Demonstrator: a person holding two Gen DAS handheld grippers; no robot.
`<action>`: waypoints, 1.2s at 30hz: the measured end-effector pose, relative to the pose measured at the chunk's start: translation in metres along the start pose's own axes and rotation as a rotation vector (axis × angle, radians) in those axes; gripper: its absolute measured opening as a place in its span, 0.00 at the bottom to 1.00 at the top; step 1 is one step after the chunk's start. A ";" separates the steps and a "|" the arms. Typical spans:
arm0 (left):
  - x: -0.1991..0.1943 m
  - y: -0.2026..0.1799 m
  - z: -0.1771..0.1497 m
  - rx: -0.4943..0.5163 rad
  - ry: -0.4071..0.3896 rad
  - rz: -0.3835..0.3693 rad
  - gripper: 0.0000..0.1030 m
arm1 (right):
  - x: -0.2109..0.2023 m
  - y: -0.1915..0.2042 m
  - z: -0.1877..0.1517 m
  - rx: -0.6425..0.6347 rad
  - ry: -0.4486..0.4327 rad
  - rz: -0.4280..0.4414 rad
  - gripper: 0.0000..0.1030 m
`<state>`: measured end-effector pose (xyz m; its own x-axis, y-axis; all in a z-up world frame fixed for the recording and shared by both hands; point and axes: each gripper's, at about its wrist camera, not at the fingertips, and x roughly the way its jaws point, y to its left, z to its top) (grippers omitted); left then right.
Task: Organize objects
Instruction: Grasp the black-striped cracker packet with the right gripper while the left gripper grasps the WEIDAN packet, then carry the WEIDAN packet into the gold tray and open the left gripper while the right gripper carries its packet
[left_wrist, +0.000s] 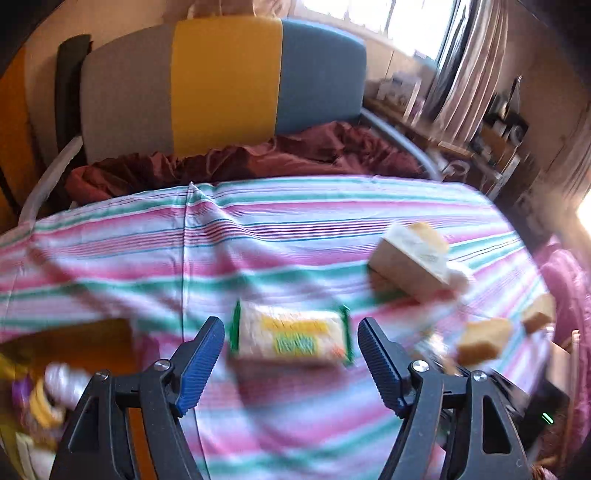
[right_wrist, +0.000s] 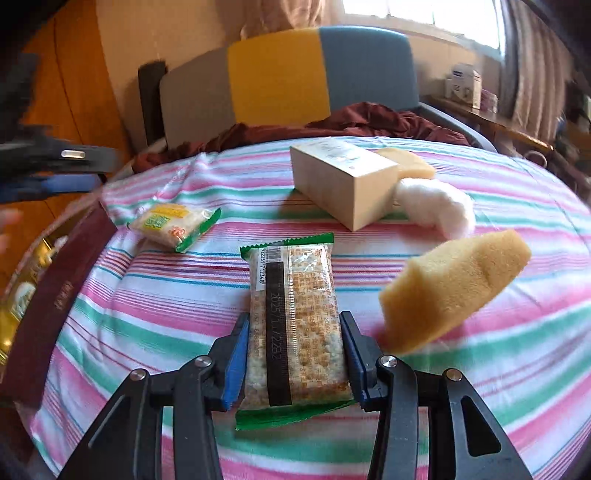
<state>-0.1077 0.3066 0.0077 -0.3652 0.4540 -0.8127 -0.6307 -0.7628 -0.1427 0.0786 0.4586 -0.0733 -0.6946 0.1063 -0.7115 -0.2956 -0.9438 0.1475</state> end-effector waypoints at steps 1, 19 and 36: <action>0.012 0.003 0.004 -0.009 0.015 0.014 0.74 | -0.001 -0.002 -0.002 0.011 -0.012 0.007 0.46; -0.011 -0.041 -0.055 0.020 0.068 -0.127 0.74 | -0.004 -0.013 -0.008 0.083 -0.060 0.070 0.46; 0.067 -0.067 -0.043 0.298 0.164 -0.037 0.58 | -0.004 -0.020 -0.009 0.118 -0.069 0.089 0.45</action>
<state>-0.0609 0.3681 -0.0614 -0.2386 0.3803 -0.8936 -0.8226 -0.5682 -0.0221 0.0931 0.4740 -0.0799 -0.7638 0.0489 -0.6436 -0.3029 -0.9077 0.2906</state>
